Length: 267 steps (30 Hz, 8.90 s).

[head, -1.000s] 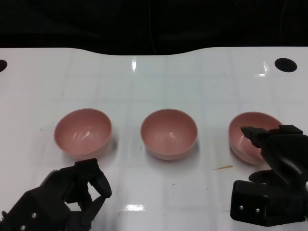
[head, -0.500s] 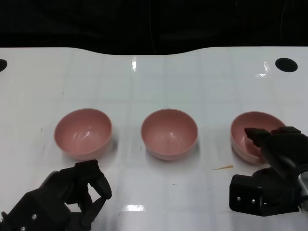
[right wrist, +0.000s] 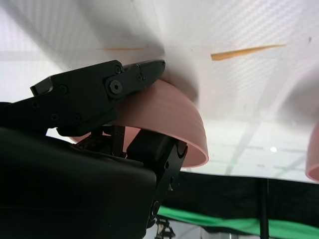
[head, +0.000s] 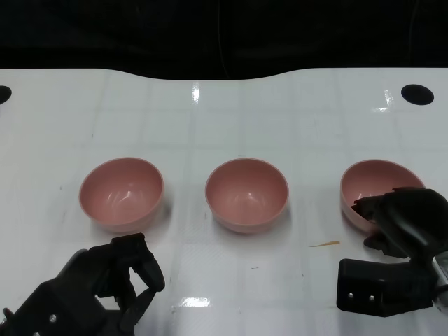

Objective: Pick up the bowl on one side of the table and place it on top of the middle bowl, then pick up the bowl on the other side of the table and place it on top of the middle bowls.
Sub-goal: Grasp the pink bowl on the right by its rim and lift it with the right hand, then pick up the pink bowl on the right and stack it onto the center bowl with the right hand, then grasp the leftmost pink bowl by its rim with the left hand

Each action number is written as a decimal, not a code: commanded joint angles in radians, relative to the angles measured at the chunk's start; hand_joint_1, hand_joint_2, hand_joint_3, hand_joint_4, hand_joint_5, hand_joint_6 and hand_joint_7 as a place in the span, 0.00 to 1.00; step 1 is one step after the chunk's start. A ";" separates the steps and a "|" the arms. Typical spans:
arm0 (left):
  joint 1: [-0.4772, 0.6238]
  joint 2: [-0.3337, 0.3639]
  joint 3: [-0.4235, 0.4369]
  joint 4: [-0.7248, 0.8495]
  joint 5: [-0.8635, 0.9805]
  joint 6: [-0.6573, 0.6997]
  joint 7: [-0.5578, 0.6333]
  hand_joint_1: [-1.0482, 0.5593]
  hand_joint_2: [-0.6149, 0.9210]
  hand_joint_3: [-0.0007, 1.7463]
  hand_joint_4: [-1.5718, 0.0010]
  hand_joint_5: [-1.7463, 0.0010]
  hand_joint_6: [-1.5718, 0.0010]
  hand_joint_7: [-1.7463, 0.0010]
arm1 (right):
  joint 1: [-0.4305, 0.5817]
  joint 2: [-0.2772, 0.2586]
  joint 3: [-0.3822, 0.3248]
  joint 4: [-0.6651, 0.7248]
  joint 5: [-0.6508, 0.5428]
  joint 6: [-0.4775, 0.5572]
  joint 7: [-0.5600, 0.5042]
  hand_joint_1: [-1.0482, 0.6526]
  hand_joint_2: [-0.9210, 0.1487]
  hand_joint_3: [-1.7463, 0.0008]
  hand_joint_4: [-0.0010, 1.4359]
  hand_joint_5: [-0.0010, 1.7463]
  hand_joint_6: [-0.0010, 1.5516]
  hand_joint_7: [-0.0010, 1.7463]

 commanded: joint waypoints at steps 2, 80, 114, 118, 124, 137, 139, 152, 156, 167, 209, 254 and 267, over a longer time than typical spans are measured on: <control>0.010 0.010 0.007 -0.016 -0.003 0.014 -0.004 0.58 0.78 0.61 0.54 0.00 0.59 0.12 | -0.022 -0.014 -0.005 0.054 0.011 -0.054 -0.138 0.52 0.08 0.87 0.67 1.00 0.68 0.55; 0.011 0.010 -0.023 -0.031 0.075 -0.028 0.007 0.59 0.76 0.63 0.54 0.00 0.61 0.10 | -0.216 0.188 0.104 -0.058 0.078 -0.194 0.113 0.52 0.56 0.34 0.70 1.00 0.46 1.00; 0.012 -0.006 -0.046 -0.026 0.108 -0.074 0.009 0.58 0.73 0.67 0.52 0.00 0.63 0.07 | -0.237 0.169 0.181 -0.033 0.044 -0.077 0.297 0.16 0.00 0.88 0.17 0.11 0.20 0.00; 0.012 -0.004 -0.045 -0.021 0.105 -0.083 0.006 0.57 0.73 0.67 0.52 0.00 0.63 0.07 | -0.229 0.155 0.192 -0.064 0.015 -0.073 0.293 0.15 0.00 0.87 0.17 0.11 0.21 0.00; 0.017 -0.011 -0.048 -0.043 0.135 -0.037 0.022 0.57 0.73 0.67 0.53 0.00 0.62 0.07 | -0.189 0.120 0.177 -0.167 0.024 -0.073 0.314 0.15 0.00 0.86 0.17 0.12 0.21 0.00; 0.010 0.009 -0.016 -0.032 0.127 0.011 0.012 0.55 0.78 0.62 0.52 0.00 0.64 0.05 | -0.084 0.085 0.106 -0.384 0.063 -0.062 0.323 0.17 0.00 0.85 0.11 0.23 0.21 0.00; 0.002 0.001 -0.007 -0.021 0.106 0.012 0.015 0.55 0.78 0.62 0.52 0.00 0.63 0.05 | -0.069 0.078 0.093 -0.401 0.065 -0.073 0.309 0.18 0.00 0.85 0.08 0.29 0.23 0.01; -0.015 0.003 0.006 -0.017 0.083 0.036 0.013 0.48 1.00 0.27 0.50 0.00 0.58 0.13 | 0.043 0.045 0.015 -0.483 0.100 -0.154 0.228 0.24 0.00 0.90 0.09 0.41 0.26 0.02; -0.049 0.016 -0.003 -0.026 0.106 0.086 0.005 0.50 1.00 0.27 0.50 0.00 0.60 0.10 | 0.091 0.024 -0.027 -0.493 0.128 -0.230 0.154 0.30 0.00 0.90 0.17 0.50 0.36 0.06; -0.083 0.039 -0.007 0.020 0.088 0.033 -0.010 0.47 1.00 0.23 0.53 0.00 0.63 0.14 | 0.212 0.015 -0.118 -0.503 0.229 -0.420 0.041 0.45 0.01 0.95 0.43 0.57 0.56 0.13; -0.171 0.218 0.069 0.011 0.301 -0.150 0.035 0.41 1.00 0.05 0.60 0.62 0.56 0.94 | 0.352 0.034 -0.213 -0.471 0.380 -0.472 0.158 0.56 0.73 0.06 0.69 1.00 0.51 0.97; -0.615 0.206 -0.395 0.560 0.925 -0.027 0.108 0.31 1.00 0.03 0.56 0.94 0.64 0.99 | 0.371 0.034 -0.205 -0.520 0.366 -0.421 0.202 0.55 0.72 0.07 0.67 1.00 0.53 0.91; -0.722 0.196 -0.440 0.820 0.885 -0.205 0.382 0.47 1.00 0.14 0.51 0.02 0.32 0.69 | 0.373 0.033 -0.207 -0.518 0.375 -0.425 0.211 0.55 0.71 0.09 0.67 1.00 0.54 0.89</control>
